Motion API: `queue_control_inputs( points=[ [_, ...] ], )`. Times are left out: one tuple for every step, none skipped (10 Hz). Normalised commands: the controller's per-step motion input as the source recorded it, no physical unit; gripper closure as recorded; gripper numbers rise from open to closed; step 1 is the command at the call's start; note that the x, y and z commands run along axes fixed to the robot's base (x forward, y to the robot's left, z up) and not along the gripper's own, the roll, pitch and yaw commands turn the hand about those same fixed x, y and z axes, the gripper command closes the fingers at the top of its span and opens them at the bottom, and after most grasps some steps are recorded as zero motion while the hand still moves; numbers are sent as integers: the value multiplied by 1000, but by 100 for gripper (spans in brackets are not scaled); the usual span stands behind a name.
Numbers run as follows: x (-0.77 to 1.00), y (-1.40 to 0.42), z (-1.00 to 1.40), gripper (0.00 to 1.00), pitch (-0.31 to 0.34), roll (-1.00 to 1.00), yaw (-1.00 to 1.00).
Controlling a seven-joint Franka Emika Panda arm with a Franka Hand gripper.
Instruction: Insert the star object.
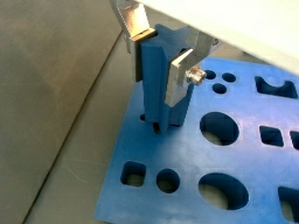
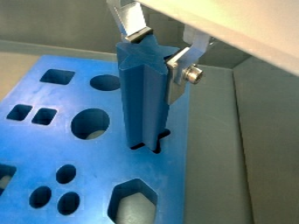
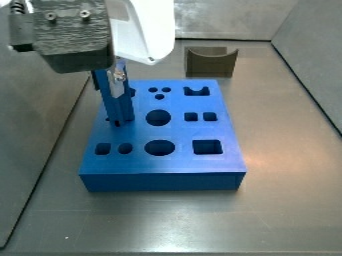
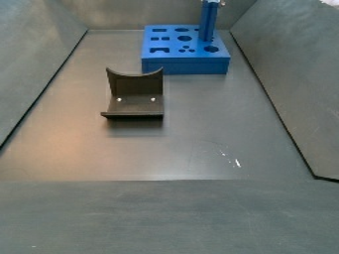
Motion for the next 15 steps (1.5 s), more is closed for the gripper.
queue_control_inputs(
  points=[
    [-37, 0, -294, 100, 96, 63, -277],
    [-54, 17, -220, 100, 91, 79, -234],
    [-9, 71, -223, 100, 93, 97, -151],
    [0, 80, -220, 100, 94, 100, -131],
    [-31, 74, -226, 100, 96, 106, -154],
    [-109, 60, -237, 100, 83, 103, -166],
    [-171, 0, -243, 100, 63, 100, -169],
    [-134, 0, -289, 100, 61, 109, -143],
    [194, 0, -506, 100, 71, 0, -194],
    [323, 0, -603, 100, 67, 0, -229],
    [277, -6, -674, 100, 24, 6, -203],
    [220, -11, -789, 100, 0, 33, -171],
    [114, -29, -1000, 100, -59, 50, -126],
    [11, 0, -1000, 100, -97, 61, -77],
    [0, 0, -1000, 100, -47, 94, -17]
  ],
)
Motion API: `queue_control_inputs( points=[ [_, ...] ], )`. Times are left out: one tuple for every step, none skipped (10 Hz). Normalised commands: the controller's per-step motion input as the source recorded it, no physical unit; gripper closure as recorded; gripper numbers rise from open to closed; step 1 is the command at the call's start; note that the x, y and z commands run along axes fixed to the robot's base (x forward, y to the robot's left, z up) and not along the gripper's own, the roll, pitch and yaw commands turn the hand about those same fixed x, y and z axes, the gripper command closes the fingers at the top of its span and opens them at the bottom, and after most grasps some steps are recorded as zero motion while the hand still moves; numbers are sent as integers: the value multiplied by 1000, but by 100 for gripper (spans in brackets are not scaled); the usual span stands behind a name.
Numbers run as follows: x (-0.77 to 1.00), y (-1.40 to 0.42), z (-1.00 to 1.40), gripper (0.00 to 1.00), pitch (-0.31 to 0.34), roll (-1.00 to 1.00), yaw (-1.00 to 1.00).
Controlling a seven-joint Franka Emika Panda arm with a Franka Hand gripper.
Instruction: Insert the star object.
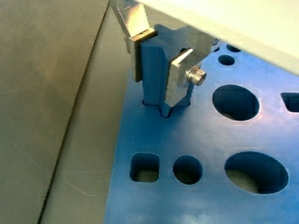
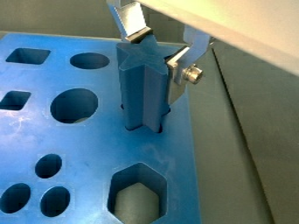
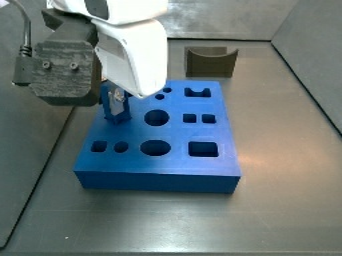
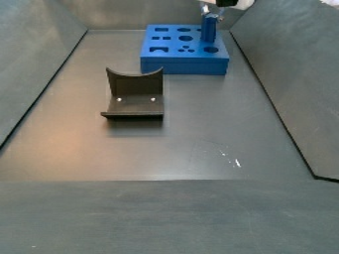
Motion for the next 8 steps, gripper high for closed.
queue_control_inputs(
  points=[
    [0, 0, -1000, 100, -44, 91, 0],
    [0, 0, -1000, 100, -83, 61, 0],
    [0, 0, -1000, 100, -86, 57, 0],
    [0, -100, -1000, 100, -107, 10, -46],
    [54, -109, -994, 100, -149, 0, -17],
    [17, 0, -854, 100, -209, -24, -14],
    [17, 0, -834, 100, -211, -33, -23],
    [0, 0, -14, 100, 0, -14, 0]
  ],
)
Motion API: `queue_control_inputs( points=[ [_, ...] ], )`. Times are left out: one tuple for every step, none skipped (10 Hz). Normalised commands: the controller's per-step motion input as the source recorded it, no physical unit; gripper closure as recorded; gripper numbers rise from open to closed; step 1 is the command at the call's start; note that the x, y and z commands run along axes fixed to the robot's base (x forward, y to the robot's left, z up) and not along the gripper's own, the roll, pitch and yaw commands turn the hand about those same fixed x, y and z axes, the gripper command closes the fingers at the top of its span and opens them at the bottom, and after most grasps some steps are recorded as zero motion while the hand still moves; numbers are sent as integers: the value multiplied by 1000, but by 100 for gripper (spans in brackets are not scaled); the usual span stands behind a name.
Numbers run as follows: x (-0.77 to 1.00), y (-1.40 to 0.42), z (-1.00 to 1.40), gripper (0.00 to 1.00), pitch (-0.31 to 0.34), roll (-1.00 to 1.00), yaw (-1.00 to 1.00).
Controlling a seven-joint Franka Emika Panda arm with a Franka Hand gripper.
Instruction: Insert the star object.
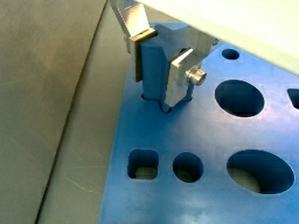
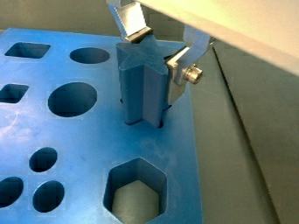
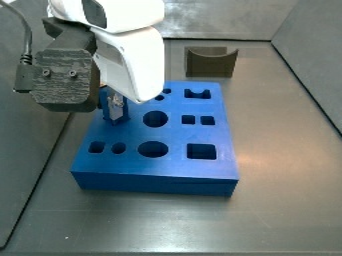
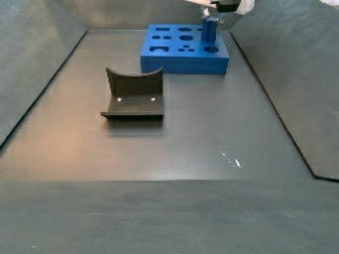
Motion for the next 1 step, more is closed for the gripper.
queue_control_inputs(
  points=[
    [0, 0, 0, 100, 0, 0, 0]
  ],
)
